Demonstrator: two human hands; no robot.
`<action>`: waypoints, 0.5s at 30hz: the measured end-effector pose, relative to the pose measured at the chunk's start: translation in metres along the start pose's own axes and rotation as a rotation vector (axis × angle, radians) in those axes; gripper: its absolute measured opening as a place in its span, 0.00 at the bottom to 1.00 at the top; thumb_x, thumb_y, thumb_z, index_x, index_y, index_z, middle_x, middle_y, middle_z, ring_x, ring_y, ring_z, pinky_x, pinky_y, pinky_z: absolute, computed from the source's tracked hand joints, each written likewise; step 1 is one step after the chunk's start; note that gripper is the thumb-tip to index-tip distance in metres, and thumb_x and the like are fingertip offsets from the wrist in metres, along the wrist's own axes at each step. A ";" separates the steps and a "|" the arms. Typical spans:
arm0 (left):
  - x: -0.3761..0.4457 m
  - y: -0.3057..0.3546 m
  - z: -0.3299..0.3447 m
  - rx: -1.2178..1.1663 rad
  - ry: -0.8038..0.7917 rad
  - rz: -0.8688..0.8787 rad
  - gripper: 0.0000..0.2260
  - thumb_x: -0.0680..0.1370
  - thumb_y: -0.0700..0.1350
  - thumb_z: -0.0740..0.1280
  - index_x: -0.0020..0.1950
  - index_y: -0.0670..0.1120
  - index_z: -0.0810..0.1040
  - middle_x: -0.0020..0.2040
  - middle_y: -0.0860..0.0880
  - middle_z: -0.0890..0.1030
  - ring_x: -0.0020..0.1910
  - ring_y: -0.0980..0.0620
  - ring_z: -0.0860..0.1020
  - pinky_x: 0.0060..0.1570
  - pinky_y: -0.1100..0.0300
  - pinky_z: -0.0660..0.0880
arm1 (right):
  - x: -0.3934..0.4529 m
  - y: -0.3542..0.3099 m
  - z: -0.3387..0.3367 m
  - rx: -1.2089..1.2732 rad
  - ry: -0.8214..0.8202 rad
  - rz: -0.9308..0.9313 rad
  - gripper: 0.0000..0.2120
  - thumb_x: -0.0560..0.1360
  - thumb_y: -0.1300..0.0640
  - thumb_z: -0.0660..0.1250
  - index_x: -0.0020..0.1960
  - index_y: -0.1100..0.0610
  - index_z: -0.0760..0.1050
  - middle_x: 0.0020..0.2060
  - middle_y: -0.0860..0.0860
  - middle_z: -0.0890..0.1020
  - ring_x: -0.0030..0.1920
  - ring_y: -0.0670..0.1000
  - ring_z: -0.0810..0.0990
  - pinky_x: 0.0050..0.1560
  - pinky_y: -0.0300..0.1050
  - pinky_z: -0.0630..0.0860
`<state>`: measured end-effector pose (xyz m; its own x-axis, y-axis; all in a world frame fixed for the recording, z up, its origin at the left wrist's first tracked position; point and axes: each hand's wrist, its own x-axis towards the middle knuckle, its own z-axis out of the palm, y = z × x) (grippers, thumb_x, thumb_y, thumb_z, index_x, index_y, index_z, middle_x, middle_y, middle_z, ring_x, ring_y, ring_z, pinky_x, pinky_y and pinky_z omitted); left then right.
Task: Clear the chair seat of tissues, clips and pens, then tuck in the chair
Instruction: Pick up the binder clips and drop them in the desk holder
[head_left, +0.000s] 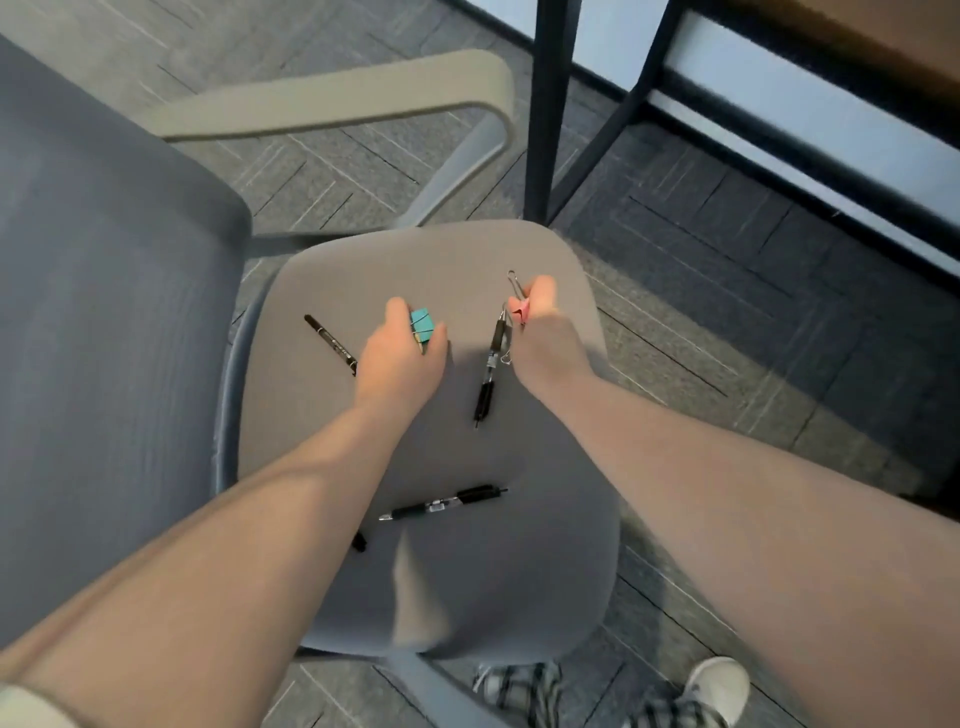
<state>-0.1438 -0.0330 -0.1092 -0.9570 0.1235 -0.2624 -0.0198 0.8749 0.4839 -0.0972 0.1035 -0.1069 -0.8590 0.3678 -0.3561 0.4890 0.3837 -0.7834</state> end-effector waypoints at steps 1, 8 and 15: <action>-0.004 0.013 0.001 0.005 -0.024 0.025 0.15 0.78 0.50 0.62 0.58 0.40 0.67 0.53 0.36 0.79 0.51 0.36 0.76 0.45 0.51 0.70 | -0.005 0.002 -0.012 0.018 0.016 0.019 0.06 0.79 0.65 0.52 0.50 0.55 0.59 0.45 0.51 0.73 0.42 0.54 0.71 0.44 0.49 0.69; -0.034 0.129 0.003 0.013 -0.120 0.261 0.16 0.78 0.51 0.63 0.58 0.41 0.68 0.52 0.38 0.80 0.51 0.37 0.77 0.49 0.49 0.74 | -0.041 0.009 -0.131 -0.045 0.113 0.032 0.10 0.80 0.65 0.51 0.60 0.62 0.60 0.52 0.54 0.76 0.51 0.56 0.76 0.49 0.49 0.70; -0.094 0.276 0.019 -0.024 -0.169 0.457 0.15 0.78 0.51 0.63 0.59 0.44 0.68 0.51 0.42 0.80 0.48 0.42 0.78 0.45 0.55 0.72 | -0.088 0.032 -0.277 -0.066 0.326 -0.045 0.05 0.82 0.61 0.53 0.50 0.56 0.56 0.40 0.52 0.71 0.29 0.44 0.66 0.35 0.44 0.64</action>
<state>-0.0536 0.2054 0.0330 -0.8091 0.5683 -0.1495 0.3827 0.7027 0.5998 0.0361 0.3182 0.0401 -0.7915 0.5968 -0.1318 0.4694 0.4555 -0.7564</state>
